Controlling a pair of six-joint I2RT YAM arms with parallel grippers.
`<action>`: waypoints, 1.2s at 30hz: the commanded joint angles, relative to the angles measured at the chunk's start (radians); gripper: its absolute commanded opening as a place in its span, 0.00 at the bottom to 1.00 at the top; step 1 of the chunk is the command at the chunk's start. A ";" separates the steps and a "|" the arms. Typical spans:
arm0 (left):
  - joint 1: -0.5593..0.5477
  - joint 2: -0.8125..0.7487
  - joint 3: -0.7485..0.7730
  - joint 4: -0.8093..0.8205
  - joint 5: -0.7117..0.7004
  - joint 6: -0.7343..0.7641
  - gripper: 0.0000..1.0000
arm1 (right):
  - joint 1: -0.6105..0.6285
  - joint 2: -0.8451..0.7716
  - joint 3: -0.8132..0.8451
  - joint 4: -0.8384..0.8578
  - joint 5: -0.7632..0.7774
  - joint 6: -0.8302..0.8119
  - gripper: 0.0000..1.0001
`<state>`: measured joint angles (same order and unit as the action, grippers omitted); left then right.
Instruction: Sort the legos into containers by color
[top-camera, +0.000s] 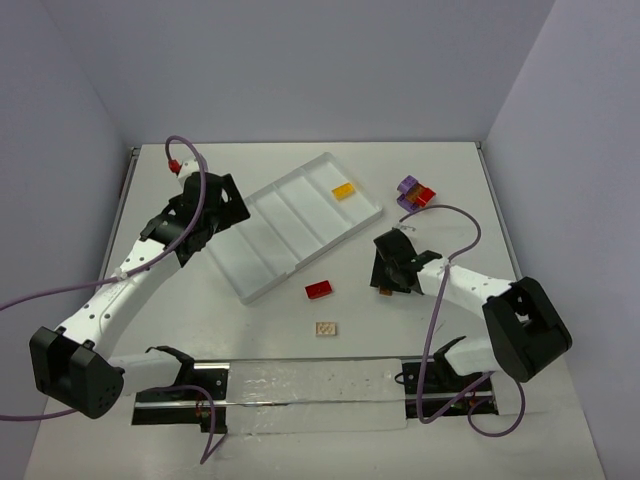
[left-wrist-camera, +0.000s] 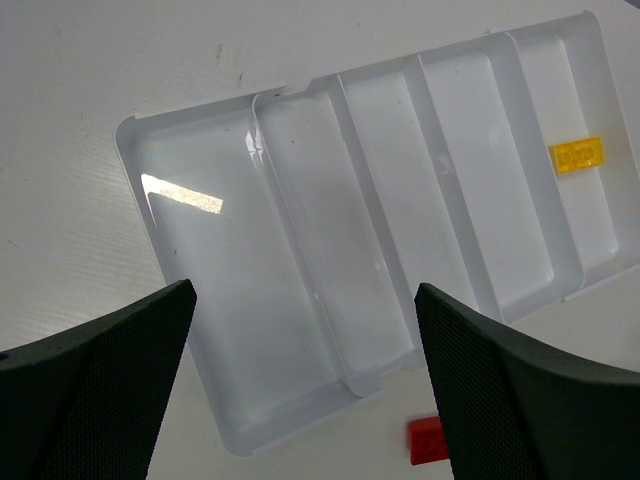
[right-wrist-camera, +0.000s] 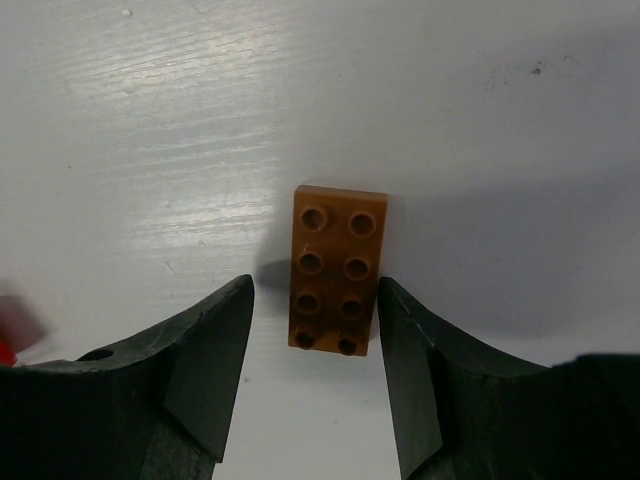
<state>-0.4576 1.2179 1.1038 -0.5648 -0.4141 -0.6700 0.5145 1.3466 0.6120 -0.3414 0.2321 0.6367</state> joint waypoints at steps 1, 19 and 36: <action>-0.007 -0.010 0.037 0.025 -0.025 -0.003 0.99 | 0.028 0.040 0.045 -0.001 0.044 0.003 0.60; -0.007 -0.020 0.045 0.022 -0.023 -0.023 0.99 | 0.064 -0.028 0.397 0.003 0.004 -0.105 0.27; -0.007 -0.083 0.028 -0.036 -0.016 -0.036 0.99 | 0.072 0.649 1.076 -0.005 -0.007 -0.115 0.38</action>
<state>-0.4580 1.1478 1.1038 -0.5879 -0.4198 -0.6994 0.5804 1.9321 1.5606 -0.3293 0.2041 0.5290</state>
